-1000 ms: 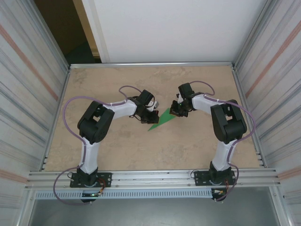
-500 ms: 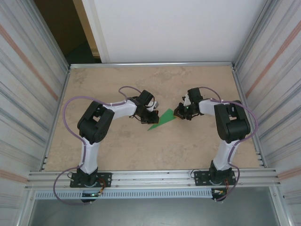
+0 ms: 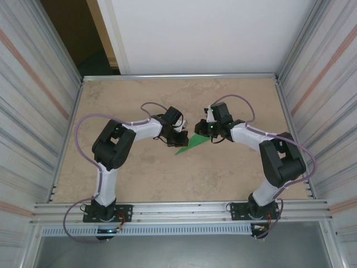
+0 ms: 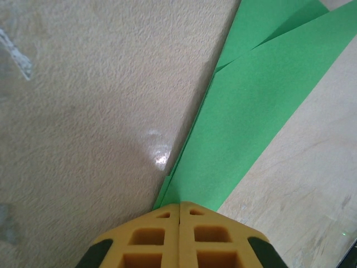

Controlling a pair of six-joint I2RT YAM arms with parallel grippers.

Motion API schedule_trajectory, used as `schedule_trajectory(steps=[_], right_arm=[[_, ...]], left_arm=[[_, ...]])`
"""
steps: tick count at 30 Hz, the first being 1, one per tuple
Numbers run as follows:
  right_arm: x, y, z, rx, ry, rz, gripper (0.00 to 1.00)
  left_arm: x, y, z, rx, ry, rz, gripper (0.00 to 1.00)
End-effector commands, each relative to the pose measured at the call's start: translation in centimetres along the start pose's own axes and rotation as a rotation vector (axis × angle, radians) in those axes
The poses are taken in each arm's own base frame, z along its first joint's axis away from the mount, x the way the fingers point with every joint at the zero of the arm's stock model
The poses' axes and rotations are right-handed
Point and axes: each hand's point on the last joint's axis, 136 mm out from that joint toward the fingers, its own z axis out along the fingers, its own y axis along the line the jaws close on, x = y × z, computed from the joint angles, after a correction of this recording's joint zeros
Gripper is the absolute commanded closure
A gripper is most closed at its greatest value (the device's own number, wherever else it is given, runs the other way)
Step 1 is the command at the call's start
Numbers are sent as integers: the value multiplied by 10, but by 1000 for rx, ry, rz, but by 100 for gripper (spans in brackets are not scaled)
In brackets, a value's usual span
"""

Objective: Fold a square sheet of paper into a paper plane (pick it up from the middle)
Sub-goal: Fold the wing for the fifth time at the center of the table, then turn over a paper plane at the center of the table.

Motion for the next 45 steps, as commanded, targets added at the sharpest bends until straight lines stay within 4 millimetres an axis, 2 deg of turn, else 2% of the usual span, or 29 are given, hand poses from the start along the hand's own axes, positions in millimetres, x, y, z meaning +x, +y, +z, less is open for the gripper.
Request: schedule_trajectory(steps=[1,10,13,17,22,25,28,33,36,38,40,43,45], right_arm=[[12,-32,12,86,-3,107,96],[35,-42,32,57,83,144,99],[39,-54,34,72,95,168,99],[32,-89,22,107,55,226,99],[11,-128,-4,108,-22,300,99],[-6,-135,-18,100,-57,315,98],[-21,-126,-34,119,-96,282,97],[-32,-107,-70,197,-163,259,89],[-26,-98,-84,249,-167,261,73],[-22,-91,-89,272,-164,269,64],[-15,-82,-89,286,-150,286,56],[-5,-68,-82,303,-113,331,49],[2,-58,-73,335,-83,369,45]], left_arm=[[45,49,24,-143,155,-116,100],[44,48,23,-136,148,-120,100],[45,50,22,-145,151,-124,100],[51,56,22,-166,161,-134,100],[59,63,24,-173,175,-147,100],[55,58,22,-156,164,-138,100],[37,37,15,-100,123,-104,99],[-15,-37,-38,85,-40,-1,86],[-32,-59,-71,112,-129,41,72],[-37,-59,-89,100,-175,43,64],[-39,-50,-105,79,-215,28,60],[-39,-27,-127,33,-266,-13,49],[-36,-5,-138,-23,-299,-45,36]])
